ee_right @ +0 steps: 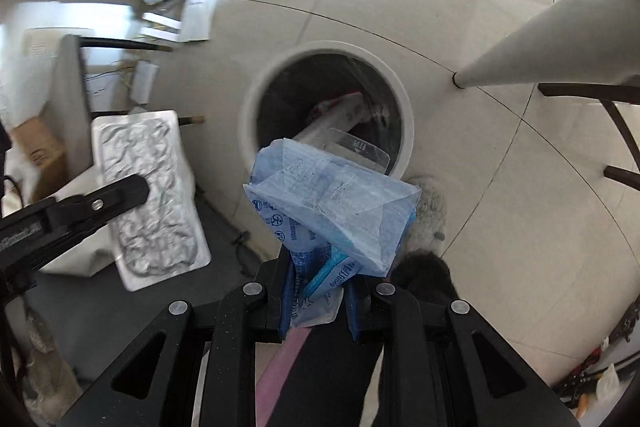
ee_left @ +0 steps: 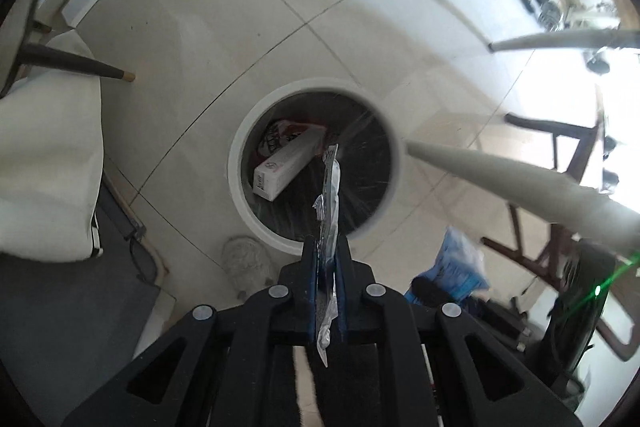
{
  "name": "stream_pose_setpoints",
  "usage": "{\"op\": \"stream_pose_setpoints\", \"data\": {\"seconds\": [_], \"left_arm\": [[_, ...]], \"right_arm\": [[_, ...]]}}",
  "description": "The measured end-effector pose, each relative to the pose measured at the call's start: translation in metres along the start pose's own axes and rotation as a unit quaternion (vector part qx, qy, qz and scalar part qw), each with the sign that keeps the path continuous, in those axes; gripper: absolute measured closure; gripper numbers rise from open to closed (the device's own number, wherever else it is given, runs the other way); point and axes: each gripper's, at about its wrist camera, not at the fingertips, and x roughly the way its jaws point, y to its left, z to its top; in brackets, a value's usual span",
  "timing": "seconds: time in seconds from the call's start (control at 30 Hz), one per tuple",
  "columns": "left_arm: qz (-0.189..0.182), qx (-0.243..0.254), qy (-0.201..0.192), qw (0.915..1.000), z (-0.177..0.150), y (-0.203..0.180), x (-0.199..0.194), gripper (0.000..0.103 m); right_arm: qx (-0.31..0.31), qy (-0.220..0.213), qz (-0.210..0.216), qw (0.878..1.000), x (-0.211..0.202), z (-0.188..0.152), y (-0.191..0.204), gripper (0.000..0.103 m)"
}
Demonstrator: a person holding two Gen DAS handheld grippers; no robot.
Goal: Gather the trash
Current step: 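Carry both items over the bin and open both tools to drop them, then move both tools back to the table toward the rice bag and white box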
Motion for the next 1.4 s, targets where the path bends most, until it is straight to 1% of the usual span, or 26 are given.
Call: {"op": "stream_pose_setpoints", "data": {"seconds": [0.07, 0.13, 0.17, 0.23, 0.27, 0.3, 0.33, 0.37, 0.4, 0.47, 0.5, 0.53, 0.57, 0.6, 0.67, 0.77, 0.87, 1.0, 1.17, 1.3, 1.4], "left_arm": [[0.001, 0.003, 0.006, 1.0, 0.003, 0.004, 0.016, 0.096], [0.012, 0.002, 0.014, 0.9998, 0.002, 0.007, 0.027, 0.095], [0.015, 0.0, 0.016, 0.9998, 0.0, 0.009, 0.03, 0.095], [0.014, -0.004, 0.017, 0.9997, -0.002, 0.013, 0.034, 0.092], [0.014, -0.007, 0.017, 0.9997, -0.003, 0.014, 0.035, 0.088], [0.013, -0.01, 0.015, 0.9998, -0.003, 0.014, 0.034, 0.075], [0.011, -0.011, 0.012, 0.9998, -0.003, 0.014, 0.034, 0.054], [0.016, -0.011, 0.008, 0.9998, -0.004, 0.015, 0.032, 0.042], [0.019, -0.01, 0.002, 0.9998, -0.002, 0.015, 0.031, 0.028], [0.025, -0.007, -0.006, 0.9996, -0.002, 0.015, 0.027, 0.026], [0.028, -0.006, -0.007, 0.9996, -0.002, 0.016, 0.026, 0.021], [0.032, -0.004, -0.009, 0.9994, -0.003, 0.016, 0.024, 0.008], [0.041, 0.001, -0.012, 0.9991, -0.003, 0.016, 0.024, 0.002], [0.057, 0.008, -0.016, 0.9982, -0.005, 0.015, 0.022, 0.0], [0.087, 0.023, -0.026, 0.9956, -0.01, 0.014, 0.016, 0.0], [0.125, 0.038, -0.039, 0.9906, -0.02, 0.014, 0.004, 0.0], [0.144, 0.043, -0.046, 0.9876, -0.033, 0.013, -0.009, 0.0], [0.15, 0.045, -0.055, 0.9861, -0.052, 0.011, -0.032, 0.0], [0.157, 0.052, -0.067, 0.984, -0.079, 0.002, -0.067, 0.0], [0.156, 0.058, -0.076, 0.9832, -0.101, -0.008, -0.102, 0.0], [0.156, 0.068, -0.091, 0.9811, -0.118, -0.016, -0.134, 0.0]], "right_arm": [[-0.002, 0.001, -0.016, 1.0, 0.023, 0.012, -0.012, 0.08], [-0.006, 0.007, -0.025, 1.0, 0.041, 0.021, -0.019, 0.079], [-0.006, 0.012, -0.031, 0.999, 0.049, 0.025, -0.022, 0.074], [-0.01, 0.018, -0.035, 0.999, 0.061, 0.034, -0.021, 0.067], [-0.012, 0.02, -0.036, 0.999, 0.065, 0.036, -0.021, 0.06], [-0.014, 0.022, -0.037, 0.999, 0.069, 0.037, -0.021, 0.056], [-0.016, 0.022, -0.038, 0.999, 0.072, 0.037, -0.02, 0.049], [-0.019, 0.022, -0.038, 0.999, 0.073, 0.037, -0.02, 0.045], [-0.021, 0.023, -0.038, 0.999, 0.075, 0.036, -0.019, 0.042], [-0.022, 0.023, -0.042, 0.999, 0.077, 0.034, -0.02, 0.031], [-0.023, 0.023, -0.04, 0.999, 0.077, 0.033, -0.02, 0.029], [-0.024, 0.023, -0.042, 0.999, 0.076, 0.031, -0.019, 0.025], [-0.026, 0.023, -0.045, 0.998, 0.076, 0.03, -0.017, 0.02], [-0.027, 0.021, -0.048, 0.998, 0.075, 0.029, -0.016, 0.017], [-0.031, 0.015, -0.064, 0.997, 0.07, 0.025, -0.012, 0.004], [-0.035, 0.002, -0.088, 0.996, 0.057, 0.019, -0.009, 0.001], [-0.03, -0.014, -0.096, 0.995, 0.041, 0.013, -0.008, 0.001], [-0.028, -0.037, -0.102, 0.994, 0.011, -0.002, -0.001, 0.001], [-0.022, -0.06, -0.101, 0.993, -0.039, -0.024, 0.008, 0.0], [-0.016, -0.076, -0.096, 0.992, -0.085, -0.045, 0.013, 0.0], [-0.013, -0.086, -0.095, 0.992, -0.122, -0.063, 0.02, 0.0]]}}
